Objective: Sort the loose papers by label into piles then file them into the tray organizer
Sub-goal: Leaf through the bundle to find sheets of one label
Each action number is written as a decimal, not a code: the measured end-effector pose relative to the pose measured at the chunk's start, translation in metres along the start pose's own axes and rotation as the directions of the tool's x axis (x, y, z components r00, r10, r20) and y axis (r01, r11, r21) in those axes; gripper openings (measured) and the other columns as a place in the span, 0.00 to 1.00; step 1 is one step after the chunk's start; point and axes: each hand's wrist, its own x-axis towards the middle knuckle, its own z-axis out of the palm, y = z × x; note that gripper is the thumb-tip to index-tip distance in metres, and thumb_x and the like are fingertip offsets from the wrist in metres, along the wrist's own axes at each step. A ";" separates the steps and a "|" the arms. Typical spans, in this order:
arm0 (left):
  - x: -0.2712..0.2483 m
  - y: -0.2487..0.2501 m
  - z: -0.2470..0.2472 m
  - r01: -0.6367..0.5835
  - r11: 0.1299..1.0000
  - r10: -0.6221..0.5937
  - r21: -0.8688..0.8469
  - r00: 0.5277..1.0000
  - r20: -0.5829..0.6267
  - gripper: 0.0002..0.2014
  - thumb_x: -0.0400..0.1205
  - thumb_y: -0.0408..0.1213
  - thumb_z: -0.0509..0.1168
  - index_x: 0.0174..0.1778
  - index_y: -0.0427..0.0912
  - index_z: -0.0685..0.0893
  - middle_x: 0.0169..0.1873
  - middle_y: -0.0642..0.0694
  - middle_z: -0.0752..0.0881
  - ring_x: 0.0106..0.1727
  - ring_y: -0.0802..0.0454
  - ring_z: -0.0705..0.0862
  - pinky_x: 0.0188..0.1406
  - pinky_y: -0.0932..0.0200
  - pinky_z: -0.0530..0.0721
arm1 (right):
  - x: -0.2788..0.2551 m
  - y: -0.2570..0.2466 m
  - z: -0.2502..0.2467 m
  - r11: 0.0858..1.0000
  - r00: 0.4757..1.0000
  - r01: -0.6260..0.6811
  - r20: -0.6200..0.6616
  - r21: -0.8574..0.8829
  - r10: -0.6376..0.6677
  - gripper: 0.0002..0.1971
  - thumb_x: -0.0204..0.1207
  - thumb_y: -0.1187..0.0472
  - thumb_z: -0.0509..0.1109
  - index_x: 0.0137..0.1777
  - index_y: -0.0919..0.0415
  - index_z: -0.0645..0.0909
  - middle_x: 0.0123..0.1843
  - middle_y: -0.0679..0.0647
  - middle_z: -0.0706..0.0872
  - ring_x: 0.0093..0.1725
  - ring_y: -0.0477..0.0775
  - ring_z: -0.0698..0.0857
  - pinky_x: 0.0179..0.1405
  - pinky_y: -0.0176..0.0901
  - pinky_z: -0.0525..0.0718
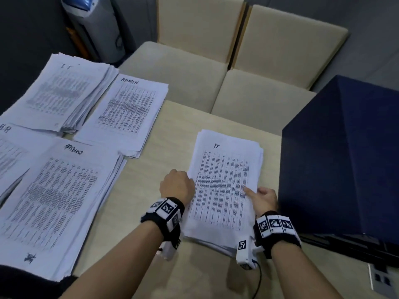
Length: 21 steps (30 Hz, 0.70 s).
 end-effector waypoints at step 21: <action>0.035 -0.028 -0.022 -0.220 0.942 0.200 0.253 0.974 0.102 0.23 0.89 0.54 0.52 0.38 0.42 0.79 0.36 0.43 0.84 0.39 0.43 0.85 0.44 0.53 0.86 | -0.025 0.005 -0.024 0.981 0.936 -0.002 0.346 0.196 -0.067 0.12 0.78 0.76 0.70 0.58 0.67 0.89 0.54 0.62 0.93 0.53 0.62 0.92 0.59 0.55 0.89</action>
